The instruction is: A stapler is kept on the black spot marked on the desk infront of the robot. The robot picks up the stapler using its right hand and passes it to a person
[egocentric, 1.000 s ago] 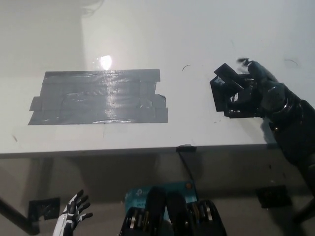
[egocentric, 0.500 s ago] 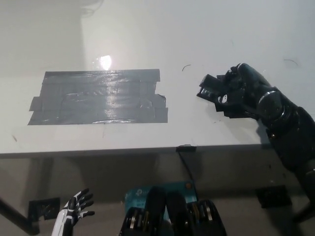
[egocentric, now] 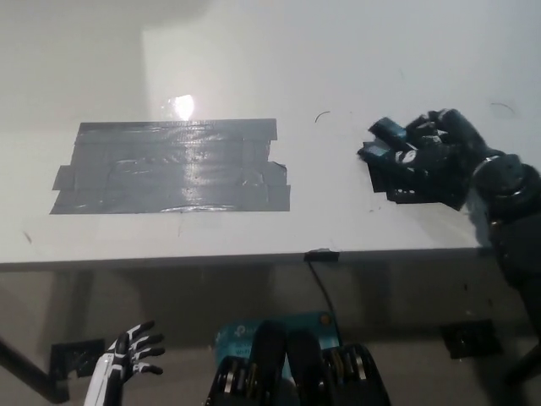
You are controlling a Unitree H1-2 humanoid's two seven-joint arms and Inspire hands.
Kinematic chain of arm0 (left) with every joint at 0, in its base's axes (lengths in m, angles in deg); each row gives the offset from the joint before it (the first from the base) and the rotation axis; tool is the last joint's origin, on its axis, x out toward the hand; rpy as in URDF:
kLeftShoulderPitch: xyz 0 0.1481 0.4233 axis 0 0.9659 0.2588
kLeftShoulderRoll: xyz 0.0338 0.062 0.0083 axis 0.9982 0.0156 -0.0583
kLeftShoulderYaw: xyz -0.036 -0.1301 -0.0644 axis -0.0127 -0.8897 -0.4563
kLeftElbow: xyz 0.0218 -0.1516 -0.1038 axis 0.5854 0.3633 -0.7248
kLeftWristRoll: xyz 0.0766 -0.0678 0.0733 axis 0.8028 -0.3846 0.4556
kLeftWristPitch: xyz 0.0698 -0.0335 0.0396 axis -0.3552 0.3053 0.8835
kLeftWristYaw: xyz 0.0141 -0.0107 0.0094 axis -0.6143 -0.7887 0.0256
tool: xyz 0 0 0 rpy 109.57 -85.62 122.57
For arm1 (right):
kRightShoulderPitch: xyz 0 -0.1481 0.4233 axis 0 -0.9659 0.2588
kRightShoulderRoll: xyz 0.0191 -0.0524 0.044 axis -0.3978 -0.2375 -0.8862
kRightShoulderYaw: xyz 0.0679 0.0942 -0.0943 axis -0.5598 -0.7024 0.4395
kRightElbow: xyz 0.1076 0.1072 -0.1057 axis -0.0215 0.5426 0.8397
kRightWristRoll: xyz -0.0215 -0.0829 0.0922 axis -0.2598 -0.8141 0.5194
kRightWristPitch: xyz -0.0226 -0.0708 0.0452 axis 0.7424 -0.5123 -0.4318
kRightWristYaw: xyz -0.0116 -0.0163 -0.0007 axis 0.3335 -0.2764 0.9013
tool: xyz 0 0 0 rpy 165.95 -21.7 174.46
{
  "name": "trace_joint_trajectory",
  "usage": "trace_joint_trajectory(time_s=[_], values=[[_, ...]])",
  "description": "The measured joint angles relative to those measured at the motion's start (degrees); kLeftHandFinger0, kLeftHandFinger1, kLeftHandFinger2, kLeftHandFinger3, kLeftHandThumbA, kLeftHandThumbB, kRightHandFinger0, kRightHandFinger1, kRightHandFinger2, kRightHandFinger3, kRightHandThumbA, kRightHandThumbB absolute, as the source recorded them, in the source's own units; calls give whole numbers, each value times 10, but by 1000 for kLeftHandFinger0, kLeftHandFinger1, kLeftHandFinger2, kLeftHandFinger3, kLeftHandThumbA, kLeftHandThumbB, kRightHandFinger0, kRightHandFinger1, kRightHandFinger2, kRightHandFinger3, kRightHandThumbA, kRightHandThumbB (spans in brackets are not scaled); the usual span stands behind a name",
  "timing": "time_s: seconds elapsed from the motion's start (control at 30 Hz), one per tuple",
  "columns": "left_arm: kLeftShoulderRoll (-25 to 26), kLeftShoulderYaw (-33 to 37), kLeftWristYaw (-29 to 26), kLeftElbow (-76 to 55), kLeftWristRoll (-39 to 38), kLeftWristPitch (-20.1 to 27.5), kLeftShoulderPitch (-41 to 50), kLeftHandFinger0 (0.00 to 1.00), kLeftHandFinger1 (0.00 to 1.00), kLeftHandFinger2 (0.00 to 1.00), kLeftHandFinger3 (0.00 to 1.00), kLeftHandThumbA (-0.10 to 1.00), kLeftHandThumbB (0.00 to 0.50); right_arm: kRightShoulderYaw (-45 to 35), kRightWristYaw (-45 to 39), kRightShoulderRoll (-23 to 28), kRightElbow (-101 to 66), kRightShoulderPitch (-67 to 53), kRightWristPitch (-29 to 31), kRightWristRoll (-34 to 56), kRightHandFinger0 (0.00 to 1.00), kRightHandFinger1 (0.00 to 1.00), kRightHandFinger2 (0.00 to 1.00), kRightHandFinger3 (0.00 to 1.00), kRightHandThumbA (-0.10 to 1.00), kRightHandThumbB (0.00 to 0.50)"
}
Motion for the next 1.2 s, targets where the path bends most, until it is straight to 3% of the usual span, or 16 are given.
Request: trace_joint_trajectory(time_s=[0.03,0.1,0.17,0.23,0.33,0.4,0.53,0.6,0.7,0.8,0.87,1.0,1.1,1.2], values=[[0,0,0,0,0,0,0,461,632,685,762,1000,457,-10,-1,-1,3,0,-4,6,0,0,8,162,748,84],[0,0,0,0,0,-1,-2,457,634,690,762,1000,459,-47,-7,-2,16,1,-13,29,0,0,0,99,760,74],[0,0,0,0,0,-2,-3,451,635,697,764,1000,467,-77,-12,-2,32,9,-22,52,0,0,0,64,781,26],[0,0,0,0,0,-3,-4,450,635,699,762,1000,471,-95,-16,-2,43,15,-30,69,0,0,0,83,783,1],[-1,0,0,0,0,-5,-6,411,614,692,758,1000,452,-125,-26,-2,57,23,-43,101,0,0,0,66,749,0],[-1,0,0,0,0,-6,-7,405,611,697,762,1000,455,-141,-31,-3,63,26,-52,125,0,0,0,31,791,0],[-1,0,0,0,0,-7,-10,385,605,700,755,1000,452,-151,-37,-4,72,31,-64,167,0,0,0,54,785,0],[-1,0,0,0,0,-7,-11,373,594,693,739,1000,448,-151,-39,-5,75,33,-70,188,0,0,0,2,887,0],[-1,0,0,0,0,-8,-12,338,560,673,719,1000,441,-151,-40,-8,75,35,-76,215,0,0,0,0,1000,0],[-1,0,0,0,0,-8,-12,339,562,673,718,1000,456,-144,-40,-11,74,37,-81,247,0,0,0,0,1000,0],[-1,0,0,0,0,-8,-12,353,573,681,726,1000,456,-138,-40,-12,71,37,-84,266,0,0,0,53,984,0],[-1,0,0,0,0,-10,-13,350,572,676,720,1000,443,-123,-32,-15,60,37,-90,302,0,0,0,22,853,21],[-1,0,0,0,0,-11,-13,351,569,676,717,1000,448,-107,-22,-17,46,38,-93,328,0,0,0,2,842,3],[-1,0,0,0,0,-13,-13,349,564,672,706,1000,458,-93,-8,-20,32,43,-96,357,0,0,0,0,830,18]])
